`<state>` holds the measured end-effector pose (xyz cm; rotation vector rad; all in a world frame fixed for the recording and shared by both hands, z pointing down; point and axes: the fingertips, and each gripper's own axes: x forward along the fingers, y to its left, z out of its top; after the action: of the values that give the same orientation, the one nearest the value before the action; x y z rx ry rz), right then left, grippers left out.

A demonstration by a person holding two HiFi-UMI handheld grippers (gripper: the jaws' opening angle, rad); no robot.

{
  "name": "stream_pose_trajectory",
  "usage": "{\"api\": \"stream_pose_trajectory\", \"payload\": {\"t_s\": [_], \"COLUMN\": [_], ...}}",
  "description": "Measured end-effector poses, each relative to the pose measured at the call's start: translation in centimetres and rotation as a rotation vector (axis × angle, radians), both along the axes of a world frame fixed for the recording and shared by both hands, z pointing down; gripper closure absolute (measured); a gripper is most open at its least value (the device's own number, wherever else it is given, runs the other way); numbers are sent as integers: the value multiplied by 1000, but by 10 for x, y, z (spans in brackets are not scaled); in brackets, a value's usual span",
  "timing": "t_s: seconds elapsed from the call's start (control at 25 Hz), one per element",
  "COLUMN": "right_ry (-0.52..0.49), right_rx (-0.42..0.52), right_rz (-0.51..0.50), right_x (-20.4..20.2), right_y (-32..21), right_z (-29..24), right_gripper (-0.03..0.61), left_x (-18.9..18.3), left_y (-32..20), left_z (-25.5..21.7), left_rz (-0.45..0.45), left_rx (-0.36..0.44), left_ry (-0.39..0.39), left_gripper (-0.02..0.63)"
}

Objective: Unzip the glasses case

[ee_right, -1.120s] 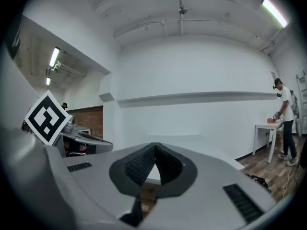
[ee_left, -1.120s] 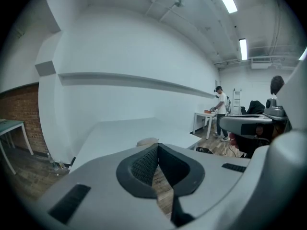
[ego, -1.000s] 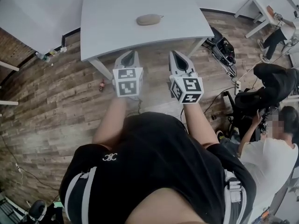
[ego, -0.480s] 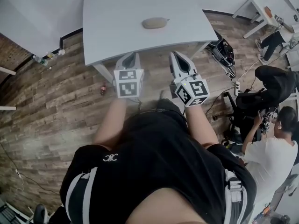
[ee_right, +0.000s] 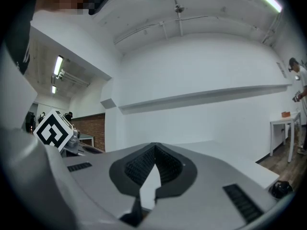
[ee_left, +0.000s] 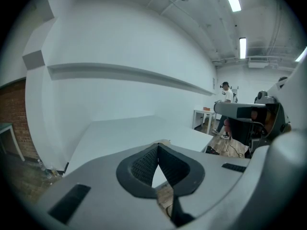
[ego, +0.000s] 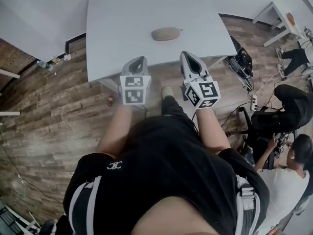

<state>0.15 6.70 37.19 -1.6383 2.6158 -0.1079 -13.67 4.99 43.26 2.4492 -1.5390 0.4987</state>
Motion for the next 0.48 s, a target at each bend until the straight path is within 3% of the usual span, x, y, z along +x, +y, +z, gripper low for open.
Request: {"api": "stream_pose_trajectory", "payload": {"t_s": [0.2, 0.48], "right_ry": [3, -3], "right_rx": [-12, -96], "right_rz": [-3, 1], "right_x": [29, 95], "right_y": [-96, -207], "right_z": [-2, 16], "right_gripper": [571, 571], "left_x": [24, 73], "left_y": [-87, -187], "left_z": [-9, 2], "left_rz": [23, 8], "left_rx": [2, -62], "left_ry": [-33, -71], "left_gripper": [617, 617]}}
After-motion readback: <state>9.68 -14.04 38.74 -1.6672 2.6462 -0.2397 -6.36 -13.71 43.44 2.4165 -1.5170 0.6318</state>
